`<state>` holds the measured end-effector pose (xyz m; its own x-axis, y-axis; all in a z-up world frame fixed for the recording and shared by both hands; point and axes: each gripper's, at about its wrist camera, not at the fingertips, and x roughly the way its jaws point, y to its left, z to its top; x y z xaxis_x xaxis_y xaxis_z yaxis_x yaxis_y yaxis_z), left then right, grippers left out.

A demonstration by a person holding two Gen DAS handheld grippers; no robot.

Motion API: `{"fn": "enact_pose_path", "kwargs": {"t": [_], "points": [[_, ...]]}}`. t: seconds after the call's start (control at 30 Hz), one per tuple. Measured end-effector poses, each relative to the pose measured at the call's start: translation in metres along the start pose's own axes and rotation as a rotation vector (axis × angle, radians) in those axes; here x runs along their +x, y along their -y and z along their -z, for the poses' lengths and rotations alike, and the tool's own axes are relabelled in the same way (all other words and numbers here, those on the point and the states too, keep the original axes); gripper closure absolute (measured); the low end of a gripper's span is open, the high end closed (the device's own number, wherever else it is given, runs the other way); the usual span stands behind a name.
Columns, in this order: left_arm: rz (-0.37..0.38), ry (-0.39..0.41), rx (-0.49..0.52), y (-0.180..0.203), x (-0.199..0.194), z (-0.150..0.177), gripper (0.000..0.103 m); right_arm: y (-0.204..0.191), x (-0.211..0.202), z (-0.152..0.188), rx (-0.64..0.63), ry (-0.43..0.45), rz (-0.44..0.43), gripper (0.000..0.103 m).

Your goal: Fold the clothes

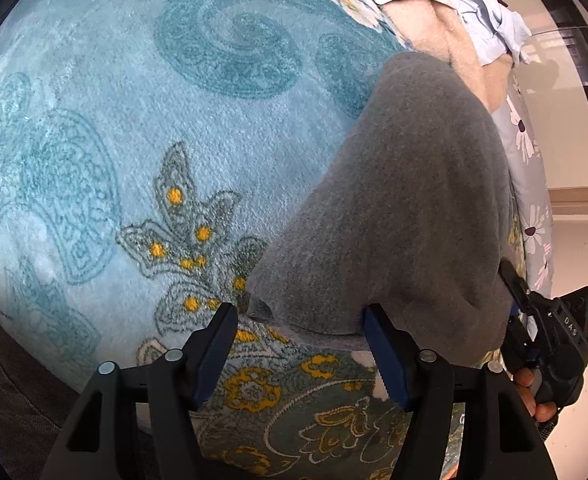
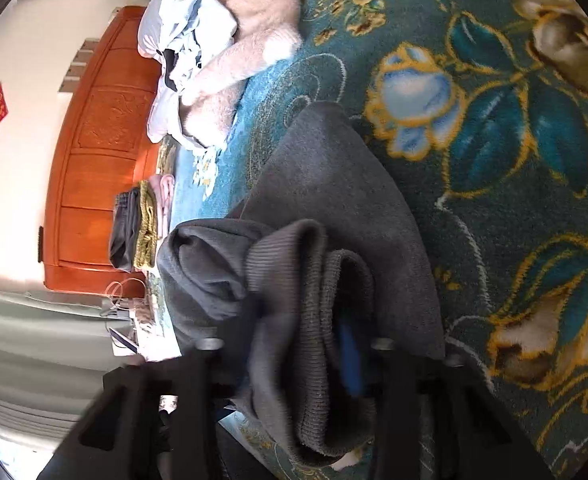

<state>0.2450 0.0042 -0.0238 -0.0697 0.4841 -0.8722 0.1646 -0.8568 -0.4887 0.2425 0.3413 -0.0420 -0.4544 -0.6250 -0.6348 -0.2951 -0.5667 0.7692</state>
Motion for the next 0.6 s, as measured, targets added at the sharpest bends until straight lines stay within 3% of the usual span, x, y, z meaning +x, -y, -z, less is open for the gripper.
{"fn": "enact_pose_path", "kwargs": {"t": [0.07,0.2,0.3,0.43,0.6], "points": [[0.025,0.01,0.022,0.005,-0.005,0.0,0.034,-0.017,-0.007,-0.005,-0.042,0.016,-0.017,0.09],[0.054,0.004,0.091,0.021,-0.005,0.001,0.034,-0.059,-0.038,-0.018,-0.172,0.09,-0.083,0.091],[0.053,-0.01,0.114,0.026,-0.003,-0.001,0.034,-0.072,-0.057,-0.028,-0.249,0.136,-0.05,0.092],[0.107,0.011,0.077,0.021,-0.015,-0.006,0.034,-0.026,-0.052,-0.036,-0.162,0.126,0.089,0.091],[0.176,0.084,0.061,0.023,-0.049,-0.002,0.034,0.04,-0.044,-0.03,0.012,0.087,0.115,0.091]]}}
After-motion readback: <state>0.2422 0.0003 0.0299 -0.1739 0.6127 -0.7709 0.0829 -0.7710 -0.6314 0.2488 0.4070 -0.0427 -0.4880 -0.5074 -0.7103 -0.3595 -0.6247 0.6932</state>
